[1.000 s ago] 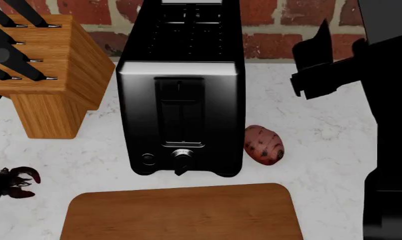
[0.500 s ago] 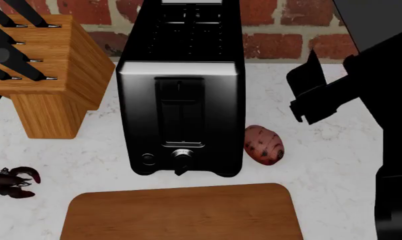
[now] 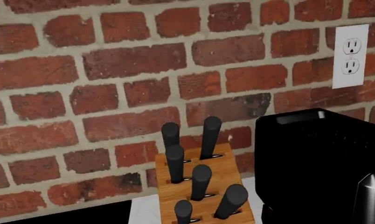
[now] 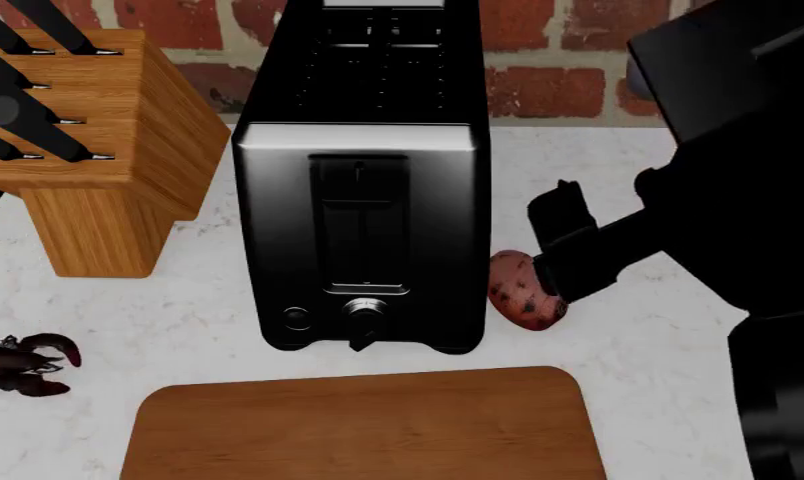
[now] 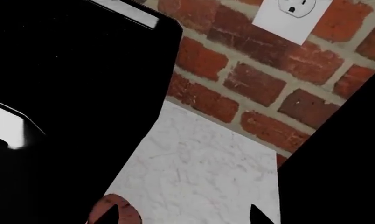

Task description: Clear the non-vegetable object off the cutting board and place the vegetables onto it.

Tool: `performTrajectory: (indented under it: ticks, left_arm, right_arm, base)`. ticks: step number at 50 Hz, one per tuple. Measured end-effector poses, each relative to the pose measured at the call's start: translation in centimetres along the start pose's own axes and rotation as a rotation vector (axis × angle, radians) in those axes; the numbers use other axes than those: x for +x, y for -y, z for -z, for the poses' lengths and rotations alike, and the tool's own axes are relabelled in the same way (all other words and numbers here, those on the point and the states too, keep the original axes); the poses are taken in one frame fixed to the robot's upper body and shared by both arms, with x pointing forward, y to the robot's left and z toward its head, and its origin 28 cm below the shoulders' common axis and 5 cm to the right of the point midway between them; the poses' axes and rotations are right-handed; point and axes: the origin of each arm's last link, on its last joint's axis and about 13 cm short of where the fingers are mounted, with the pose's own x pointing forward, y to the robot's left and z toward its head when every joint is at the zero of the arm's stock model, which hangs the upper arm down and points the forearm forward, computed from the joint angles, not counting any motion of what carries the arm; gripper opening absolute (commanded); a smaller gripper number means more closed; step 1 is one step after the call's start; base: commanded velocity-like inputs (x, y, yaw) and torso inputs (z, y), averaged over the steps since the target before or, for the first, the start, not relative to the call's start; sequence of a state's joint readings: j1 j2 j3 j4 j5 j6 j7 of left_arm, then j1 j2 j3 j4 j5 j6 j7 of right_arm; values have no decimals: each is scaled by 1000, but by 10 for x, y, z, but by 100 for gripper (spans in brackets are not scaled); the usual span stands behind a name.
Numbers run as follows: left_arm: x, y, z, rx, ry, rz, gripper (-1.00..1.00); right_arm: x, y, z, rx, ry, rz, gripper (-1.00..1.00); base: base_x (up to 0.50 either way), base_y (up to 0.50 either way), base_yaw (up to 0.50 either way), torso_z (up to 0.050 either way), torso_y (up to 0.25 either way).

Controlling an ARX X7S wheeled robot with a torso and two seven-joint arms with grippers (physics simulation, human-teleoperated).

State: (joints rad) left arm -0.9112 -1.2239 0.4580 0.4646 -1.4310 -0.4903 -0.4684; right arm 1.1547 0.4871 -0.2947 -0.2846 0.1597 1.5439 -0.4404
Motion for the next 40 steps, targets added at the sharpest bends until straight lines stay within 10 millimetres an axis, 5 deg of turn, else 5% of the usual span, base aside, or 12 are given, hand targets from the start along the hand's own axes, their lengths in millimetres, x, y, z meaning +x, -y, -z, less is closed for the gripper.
performTrajectory:
  ticks: [40]
  left_arm:
    - [-2,-4,-15,8,67,-38,100]
  right_arm:
    - [27,-6,31,17,-125,-132,100]
  base:
    - [0,0,0,0,0]
